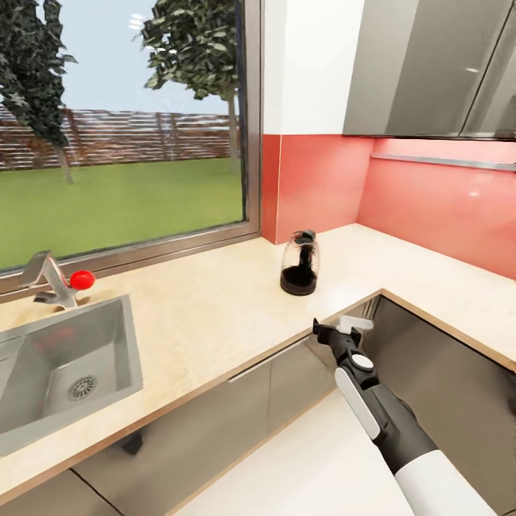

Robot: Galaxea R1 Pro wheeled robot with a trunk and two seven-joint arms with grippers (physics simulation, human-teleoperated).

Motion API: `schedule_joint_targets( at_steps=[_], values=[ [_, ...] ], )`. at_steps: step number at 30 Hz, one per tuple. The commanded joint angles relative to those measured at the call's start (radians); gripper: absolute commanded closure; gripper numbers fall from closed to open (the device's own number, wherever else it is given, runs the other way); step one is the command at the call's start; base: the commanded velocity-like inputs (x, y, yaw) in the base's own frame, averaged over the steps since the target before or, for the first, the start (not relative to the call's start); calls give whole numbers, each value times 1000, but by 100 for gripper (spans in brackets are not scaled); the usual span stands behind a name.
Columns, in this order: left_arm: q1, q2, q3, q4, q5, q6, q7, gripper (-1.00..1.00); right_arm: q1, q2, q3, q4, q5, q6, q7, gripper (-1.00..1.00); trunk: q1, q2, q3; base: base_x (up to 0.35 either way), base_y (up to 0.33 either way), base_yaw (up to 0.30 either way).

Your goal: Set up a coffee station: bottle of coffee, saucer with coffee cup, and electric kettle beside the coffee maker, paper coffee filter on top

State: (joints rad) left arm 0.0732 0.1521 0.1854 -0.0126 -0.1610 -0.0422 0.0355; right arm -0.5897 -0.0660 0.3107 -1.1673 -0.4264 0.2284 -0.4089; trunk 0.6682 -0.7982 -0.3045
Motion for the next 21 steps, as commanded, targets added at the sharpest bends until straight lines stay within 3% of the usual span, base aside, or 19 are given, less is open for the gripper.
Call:
schedule_joint_targets(
  at_steps=[1, 21],
  values=[
    [0, 0, 8, -1, -11, -2, 3, -100, -1, -1, 4, -2, -6, 3, -8, -100, 0, -1, -1, 90, -315, 0],
    [0, 0, 9, -1, -10, -2, 3, -100, -1, -1, 4, -2, -6, 3, -8, -100, 0, -1, 12, 93, -315, 2]
  ],
)
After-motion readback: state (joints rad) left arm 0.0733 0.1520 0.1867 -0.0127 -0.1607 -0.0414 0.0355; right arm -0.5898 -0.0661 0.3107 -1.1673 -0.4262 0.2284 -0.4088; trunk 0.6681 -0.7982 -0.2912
